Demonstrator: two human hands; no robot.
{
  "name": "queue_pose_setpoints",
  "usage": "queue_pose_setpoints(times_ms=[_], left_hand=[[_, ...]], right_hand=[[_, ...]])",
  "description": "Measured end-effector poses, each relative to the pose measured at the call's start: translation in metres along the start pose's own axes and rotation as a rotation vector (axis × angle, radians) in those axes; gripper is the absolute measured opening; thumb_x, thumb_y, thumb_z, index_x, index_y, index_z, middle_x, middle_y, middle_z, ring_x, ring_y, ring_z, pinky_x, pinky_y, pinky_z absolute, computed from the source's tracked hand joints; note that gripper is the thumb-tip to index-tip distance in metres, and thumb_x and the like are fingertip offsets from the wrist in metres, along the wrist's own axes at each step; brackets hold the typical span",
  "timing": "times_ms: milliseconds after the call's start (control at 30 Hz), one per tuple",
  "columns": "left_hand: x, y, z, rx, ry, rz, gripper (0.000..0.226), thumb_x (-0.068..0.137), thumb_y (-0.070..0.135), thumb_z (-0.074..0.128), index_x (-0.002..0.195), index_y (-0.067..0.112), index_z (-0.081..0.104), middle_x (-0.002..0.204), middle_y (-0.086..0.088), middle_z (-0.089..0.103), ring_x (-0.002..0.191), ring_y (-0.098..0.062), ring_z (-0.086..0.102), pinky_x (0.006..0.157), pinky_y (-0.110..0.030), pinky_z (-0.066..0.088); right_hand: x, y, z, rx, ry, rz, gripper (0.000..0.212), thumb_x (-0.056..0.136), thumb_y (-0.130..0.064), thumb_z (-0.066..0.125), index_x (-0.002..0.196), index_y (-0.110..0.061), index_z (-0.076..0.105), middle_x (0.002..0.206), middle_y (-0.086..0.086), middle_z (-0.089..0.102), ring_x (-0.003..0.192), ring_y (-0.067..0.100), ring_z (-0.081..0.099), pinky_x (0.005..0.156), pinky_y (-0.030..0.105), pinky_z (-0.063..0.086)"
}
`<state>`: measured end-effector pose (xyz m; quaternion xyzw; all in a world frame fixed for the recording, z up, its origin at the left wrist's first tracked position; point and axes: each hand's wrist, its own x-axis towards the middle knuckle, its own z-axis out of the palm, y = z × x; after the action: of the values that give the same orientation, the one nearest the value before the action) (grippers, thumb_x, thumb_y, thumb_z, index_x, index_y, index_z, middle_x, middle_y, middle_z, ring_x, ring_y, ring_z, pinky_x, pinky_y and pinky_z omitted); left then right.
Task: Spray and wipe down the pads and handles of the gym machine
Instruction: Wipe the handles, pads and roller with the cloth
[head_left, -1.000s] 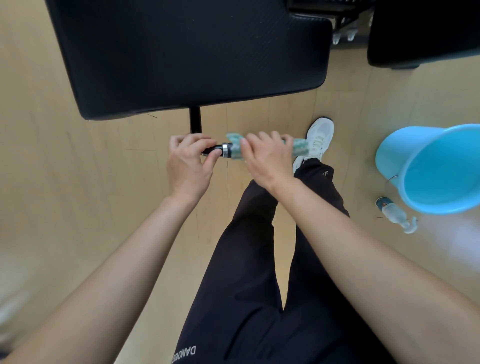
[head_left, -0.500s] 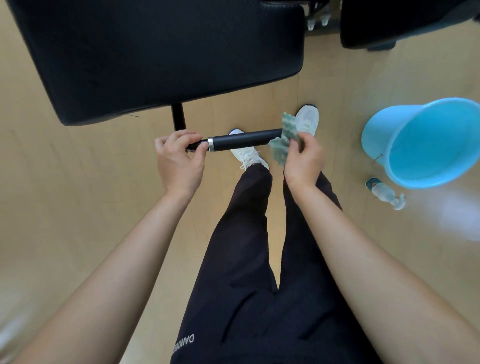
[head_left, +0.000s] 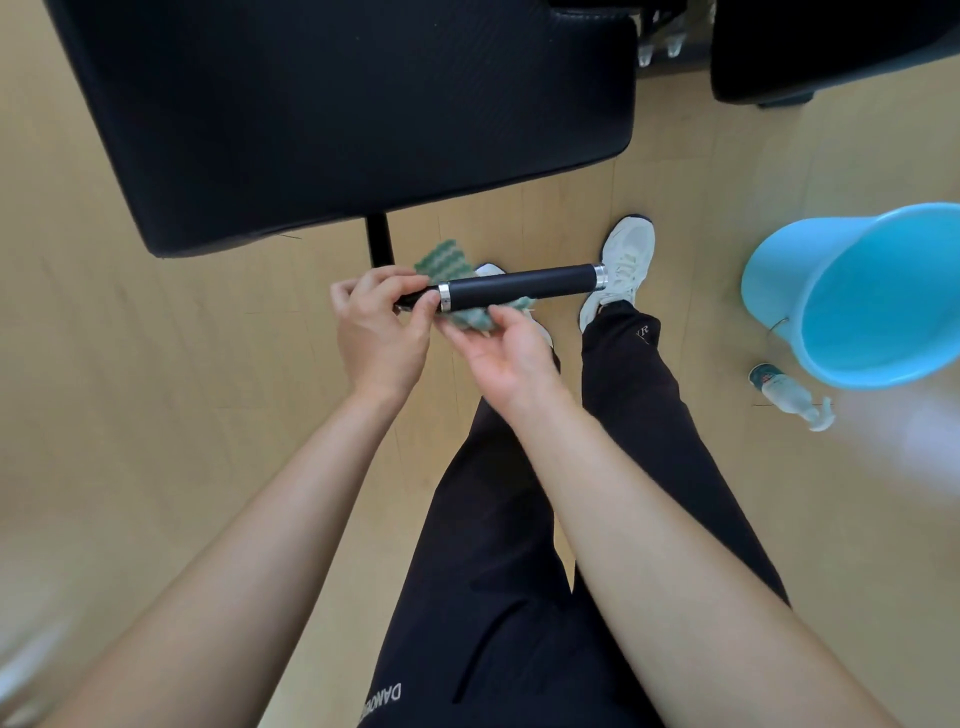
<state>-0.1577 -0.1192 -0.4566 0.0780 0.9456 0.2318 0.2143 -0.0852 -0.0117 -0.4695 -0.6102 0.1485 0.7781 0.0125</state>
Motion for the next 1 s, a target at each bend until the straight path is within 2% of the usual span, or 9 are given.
queue_pose_setpoints(times_ms=[100,200,267,433,500,667,833,933,1000], left_hand=[[0.001,0.0,-0.002,0.016,-0.026,0.002,0.017,0.087,0.033,0.075,0.099,0.021,0.081,0.107,0.011,0.073,0.107,-0.014,0.041,0.076,-0.007,0.037],[0.002,-0.001,-0.003,0.022,-0.047,0.0,0.018,0.088,0.035,0.075,0.101,0.023,0.08,0.108,0.012,0.072,0.108,-0.015,0.043,0.078,-0.025,0.049],[0.001,0.0,-0.003,0.005,-0.044,-0.014,0.018,0.089,0.034,0.075,0.101,0.022,0.08,0.108,0.012,0.071,0.11,-0.016,0.044,0.079,-0.028,0.051],[-0.002,0.003,0.0,-0.023,-0.016,-0.032,0.015,0.089,0.029,0.076,0.1,0.02,0.08,0.108,0.011,0.071,0.11,-0.017,0.044,0.079,-0.027,0.05],[-0.002,0.005,0.0,-0.021,-0.016,-0.052,0.015,0.088,0.028,0.077,0.1,0.02,0.08,0.108,0.011,0.071,0.11,-0.017,0.044,0.079,-0.026,0.048],[0.001,0.017,-0.006,0.031,-0.056,-0.083,0.014,0.089,0.025,0.076,0.1,0.019,0.081,0.111,0.009,0.071,0.112,-0.022,0.046,0.077,-0.009,0.037],[0.002,0.037,-0.014,0.119,-0.159,-0.177,0.021,0.094,0.023,0.069,0.112,0.017,0.077,0.119,0.003,0.069,0.122,-0.026,0.044,0.095,-0.033,0.048],[0.002,0.068,-0.019,0.245,-0.363,-0.253,0.037,0.094,0.017,0.062,0.131,0.013,0.065,0.133,-0.006,0.062,0.14,-0.034,0.033,0.115,-0.038,0.033],[0.004,0.095,-0.025,0.22,-0.41,-0.263,0.042,0.094,0.015,0.06,0.136,0.013,0.062,0.139,-0.009,0.058,0.144,-0.034,0.031,0.124,-0.04,0.02]], right_hand=[[-0.002,0.014,0.003,-0.012,-0.028,0.034,0.037,0.108,0.0,0.035,0.143,0.006,0.045,0.139,0.033,0.056,0.129,0.046,0.057,0.101,0.055,0.052],[-0.004,-0.008,-0.002,-0.004,0.07,-0.069,0.034,0.107,0.003,0.038,0.139,0.005,0.048,0.139,0.03,0.057,0.132,0.045,0.055,0.108,0.059,0.046],[-0.003,-0.035,-0.012,0.006,0.146,-0.161,0.033,0.107,0.003,0.04,0.138,0.002,0.05,0.136,0.027,0.058,0.132,0.043,0.056,0.111,0.06,0.044],[0.007,-0.076,-0.031,0.038,0.252,-0.26,0.04,0.105,0.001,0.045,0.145,-0.001,0.045,0.139,0.027,0.057,0.131,0.046,0.056,0.111,0.064,0.042],[0.002,-0.062,-0.014,-0.01,0.251,-0.262,0.038,0.104,0.006,0.043,0.142,0.002,0.045,0.135,0.027,0.058,0.129,0.045,0.057,0.11,0.059,0.046],[-0.018,-0.005,0.016,-0.277,0.166,-0.13,0.031,0.103,0.012,0.038,0.13,0.003,0.051,0.133,0.027,0.06,0.126,0.042,0.06,0.103,0.051,0.052],[-0.048,-0.029,0.01,-0.324,0.155,-0.14,0.027,0.102,0.011,0.047,0.128,0.008,0.054,0.134,0.027,0.062,0.12,0.037,0.065,0.095,0.042,0.058],[-0.071,-0.062,0.018,-0.373,0.077,-0.258,0.022,0.102,0.006,0.053,0.122,0.0,0.06,0.132,0.021,0.065,0.116,0.032,0.069,0.09,0.038,0.062],[-0.084,-0.088,0.034,-0.506,0.007,-0.329,0.021,0.101,0.002,0.057,0.121,-0.003,0.059,0.129,0.018,0.067,0.115,0.031,0.07,0.084,0.036,0.063]])
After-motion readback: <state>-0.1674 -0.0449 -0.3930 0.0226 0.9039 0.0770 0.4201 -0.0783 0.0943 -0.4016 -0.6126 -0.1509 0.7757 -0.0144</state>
